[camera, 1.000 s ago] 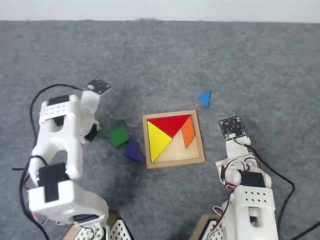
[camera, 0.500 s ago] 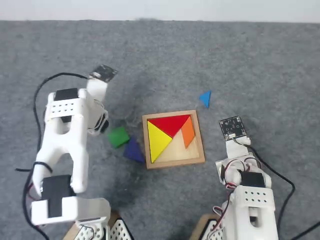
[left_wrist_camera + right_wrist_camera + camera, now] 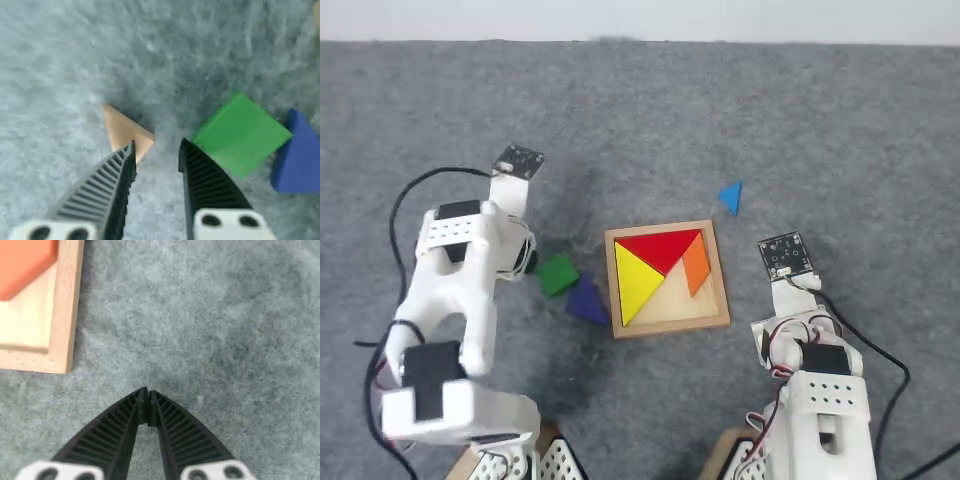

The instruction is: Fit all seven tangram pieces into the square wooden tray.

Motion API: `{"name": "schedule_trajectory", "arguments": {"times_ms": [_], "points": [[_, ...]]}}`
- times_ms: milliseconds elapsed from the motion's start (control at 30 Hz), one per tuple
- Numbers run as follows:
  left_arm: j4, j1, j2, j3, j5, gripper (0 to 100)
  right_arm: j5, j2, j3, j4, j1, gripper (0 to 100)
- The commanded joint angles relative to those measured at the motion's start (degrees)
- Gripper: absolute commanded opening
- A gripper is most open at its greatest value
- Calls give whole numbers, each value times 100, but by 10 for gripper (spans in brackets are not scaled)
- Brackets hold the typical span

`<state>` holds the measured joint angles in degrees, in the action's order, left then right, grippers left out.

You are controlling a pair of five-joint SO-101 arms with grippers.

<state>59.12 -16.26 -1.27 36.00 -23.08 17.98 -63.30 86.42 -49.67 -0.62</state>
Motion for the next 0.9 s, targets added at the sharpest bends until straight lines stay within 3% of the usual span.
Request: {"name": "schedule_trajectory", "arguments": {"times_ms": [0,400,533,600,733,867], "points": [[-123,-378,-589,-629,70,137,70,-127,-35,4,31,9],[70,-721,-976,-945,-404,126,70,-127,-35,4,31,9],[70,-712,-941,-963,-413,18,70,-127,-35,4,31,9],[167,-712,-941,-1103,-413,12,70,-127,-35,4,31,9],[888,-677,-941,-1727,-396,12,70,-127,-35,4,31,9],[1899,-220,-826,-2448,-246,12,70,-127,-35,4,31,9]]}}
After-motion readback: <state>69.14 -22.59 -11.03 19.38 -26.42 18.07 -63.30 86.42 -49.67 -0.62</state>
